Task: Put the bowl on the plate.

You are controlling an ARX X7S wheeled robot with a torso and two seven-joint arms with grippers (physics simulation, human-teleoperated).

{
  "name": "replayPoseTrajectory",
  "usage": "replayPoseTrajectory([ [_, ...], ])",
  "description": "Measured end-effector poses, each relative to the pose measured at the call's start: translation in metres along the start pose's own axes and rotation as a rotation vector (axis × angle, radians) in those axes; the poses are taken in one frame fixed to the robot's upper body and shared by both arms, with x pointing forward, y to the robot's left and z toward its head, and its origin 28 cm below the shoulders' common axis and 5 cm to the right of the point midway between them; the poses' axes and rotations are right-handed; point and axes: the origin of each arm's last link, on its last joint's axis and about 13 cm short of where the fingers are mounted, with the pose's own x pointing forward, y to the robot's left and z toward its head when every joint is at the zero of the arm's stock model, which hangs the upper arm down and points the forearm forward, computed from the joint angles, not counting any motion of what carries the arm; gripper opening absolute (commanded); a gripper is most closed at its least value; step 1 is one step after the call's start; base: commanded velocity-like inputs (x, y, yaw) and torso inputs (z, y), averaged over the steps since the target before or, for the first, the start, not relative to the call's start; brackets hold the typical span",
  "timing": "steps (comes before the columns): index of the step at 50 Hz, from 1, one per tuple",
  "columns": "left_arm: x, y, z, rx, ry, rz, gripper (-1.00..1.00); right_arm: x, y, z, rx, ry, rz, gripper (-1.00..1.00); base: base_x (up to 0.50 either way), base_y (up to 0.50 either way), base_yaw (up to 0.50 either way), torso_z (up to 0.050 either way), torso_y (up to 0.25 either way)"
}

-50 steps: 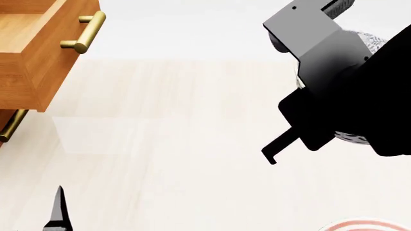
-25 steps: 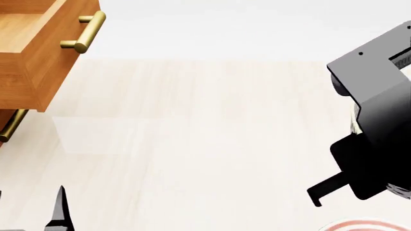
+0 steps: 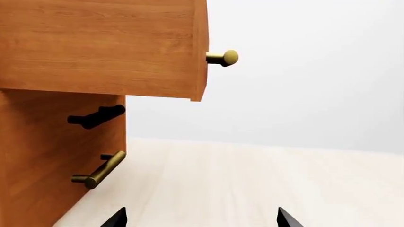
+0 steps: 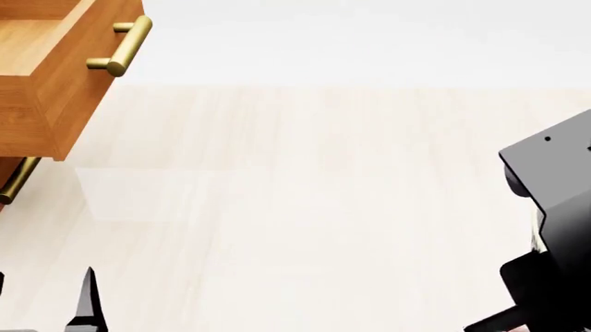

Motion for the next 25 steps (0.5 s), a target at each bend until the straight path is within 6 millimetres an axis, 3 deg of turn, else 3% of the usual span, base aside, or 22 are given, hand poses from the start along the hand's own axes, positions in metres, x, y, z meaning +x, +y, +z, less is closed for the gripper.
replayPoseTrajectory([
  [25, -0.001, 0.001, 0.0, -0.001, 0.005, 0.002, 1.0, 0.013, 0.008, -0.03, 0.05, 0.061, 0.039, -1.0, 0.0, 0.0, 0.0, 0.0, 0.0],
])
